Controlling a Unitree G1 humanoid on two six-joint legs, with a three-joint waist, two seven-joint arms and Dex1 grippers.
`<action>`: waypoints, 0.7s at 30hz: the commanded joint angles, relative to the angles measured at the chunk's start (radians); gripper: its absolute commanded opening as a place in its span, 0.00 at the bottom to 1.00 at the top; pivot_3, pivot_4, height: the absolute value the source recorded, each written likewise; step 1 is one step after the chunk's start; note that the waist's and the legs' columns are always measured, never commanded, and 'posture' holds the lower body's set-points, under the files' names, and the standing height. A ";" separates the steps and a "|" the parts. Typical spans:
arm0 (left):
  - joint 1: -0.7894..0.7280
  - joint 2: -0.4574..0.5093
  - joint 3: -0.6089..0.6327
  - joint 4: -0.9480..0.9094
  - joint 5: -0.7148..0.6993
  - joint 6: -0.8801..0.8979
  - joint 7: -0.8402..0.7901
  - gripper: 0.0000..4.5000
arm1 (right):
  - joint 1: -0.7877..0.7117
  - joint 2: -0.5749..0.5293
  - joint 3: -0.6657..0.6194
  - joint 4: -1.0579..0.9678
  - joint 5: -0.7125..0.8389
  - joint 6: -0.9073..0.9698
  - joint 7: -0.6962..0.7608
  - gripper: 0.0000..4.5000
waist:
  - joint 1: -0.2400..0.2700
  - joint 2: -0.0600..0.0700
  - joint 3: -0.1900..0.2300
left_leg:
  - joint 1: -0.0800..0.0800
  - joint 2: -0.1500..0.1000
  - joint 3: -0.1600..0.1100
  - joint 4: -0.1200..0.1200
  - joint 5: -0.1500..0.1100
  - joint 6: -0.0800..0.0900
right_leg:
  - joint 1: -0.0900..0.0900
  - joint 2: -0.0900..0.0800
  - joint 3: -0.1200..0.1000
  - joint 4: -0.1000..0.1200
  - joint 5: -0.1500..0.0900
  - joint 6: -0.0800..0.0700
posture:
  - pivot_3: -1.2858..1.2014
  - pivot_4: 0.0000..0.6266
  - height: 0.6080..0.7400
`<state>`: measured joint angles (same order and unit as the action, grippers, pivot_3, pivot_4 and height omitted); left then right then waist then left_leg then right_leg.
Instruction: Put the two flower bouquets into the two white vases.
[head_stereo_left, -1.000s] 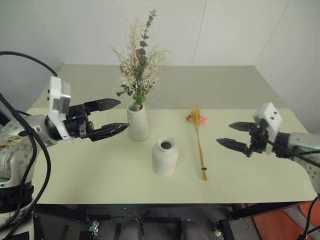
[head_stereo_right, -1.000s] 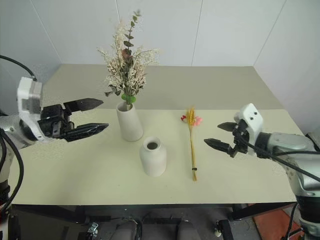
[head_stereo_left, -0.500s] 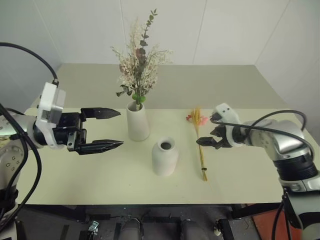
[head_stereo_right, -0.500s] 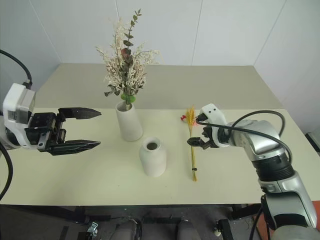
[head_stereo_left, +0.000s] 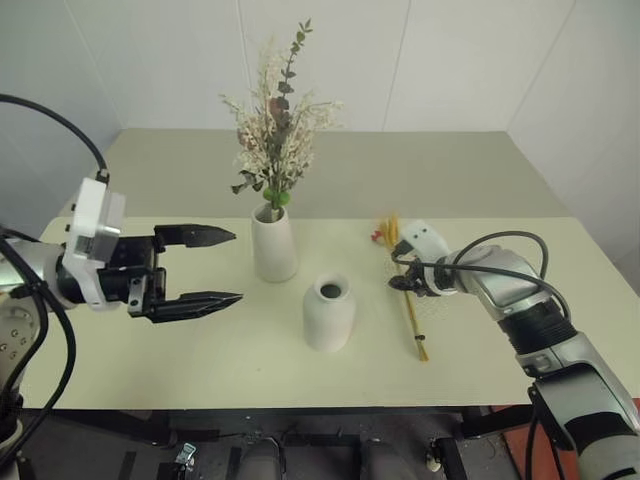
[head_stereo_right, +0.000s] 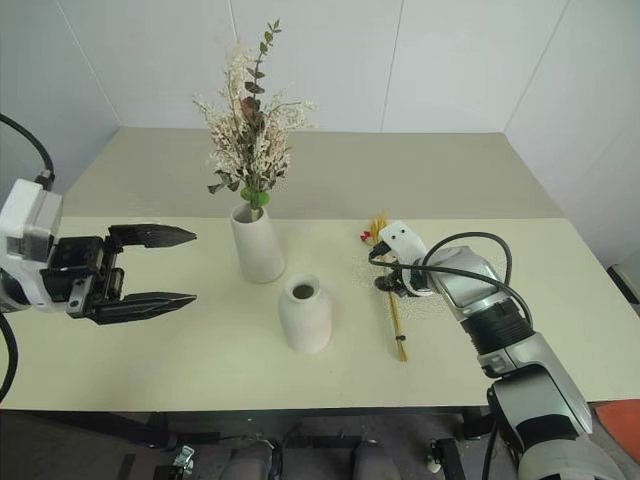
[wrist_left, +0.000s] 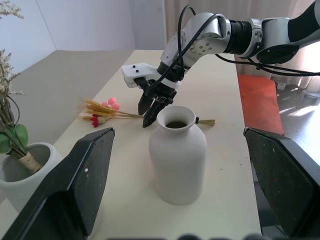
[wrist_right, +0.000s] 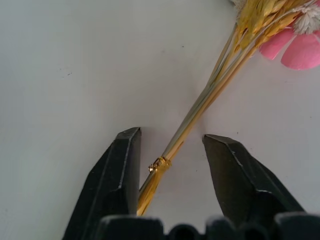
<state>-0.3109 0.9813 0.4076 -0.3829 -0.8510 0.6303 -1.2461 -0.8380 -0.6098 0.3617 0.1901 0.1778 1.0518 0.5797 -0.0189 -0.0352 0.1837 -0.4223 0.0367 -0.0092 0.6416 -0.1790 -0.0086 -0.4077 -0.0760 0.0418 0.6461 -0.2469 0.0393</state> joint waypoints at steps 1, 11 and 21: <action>-0.007 0.019 0.019 -0.020 -0.015 -0.013 0.005 1.00 | 0.007 -0.007 -0.048 -0.021 -0.025 -0.003 -0.016 0.25 | 0.001 0.000 0.000 | 0.000 0.000 0.000 0.000 0.000 0.000 | 0.000 0.000 0.000 0.000 0.000 0.000 | 0.52 0.24 1.00; -0.042 0.024 -0.015 0.024 -0.003 -0.030 -0.014 1.00 | 0.032 0.037 -0.335 -0.108 0.021 0.019 -0.140 0.01 | 0.001 0.000 0.000 | -0.001 0.000 0.000 0.000 0.000 0.000 | -0.002 0.000 0.000 0.000 0.000 0.000 | 0.52 0.24 1.00; -0.102 0.016 -0.084 0.090 0.012 -0.043 -0.052 1.00 | 0.001 0.272 -0.824 -0.402 0.392 -0.207 -0.210 0.01 | -0.002 0.001 0.000 | -0.002 0.001 0.000 -0.001 0.000 0.000 | -0.003 0.001 0.000 0.001 0.000 0.000 | 0.52 0.24 1.00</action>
<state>-0.3933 0.9899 0.3234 -0.2961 -0.8419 0.6102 -1.2855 -0.8094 -0.3438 -0.3925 -0.1331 0.4681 0.8603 0.3635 -0.0206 -0.0347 0.1840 -0.4244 0.0381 -0.0089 0.6402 -0.1790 -0.0086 -0.4106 -0.0748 0.0421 0.6468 -0.2467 0.0392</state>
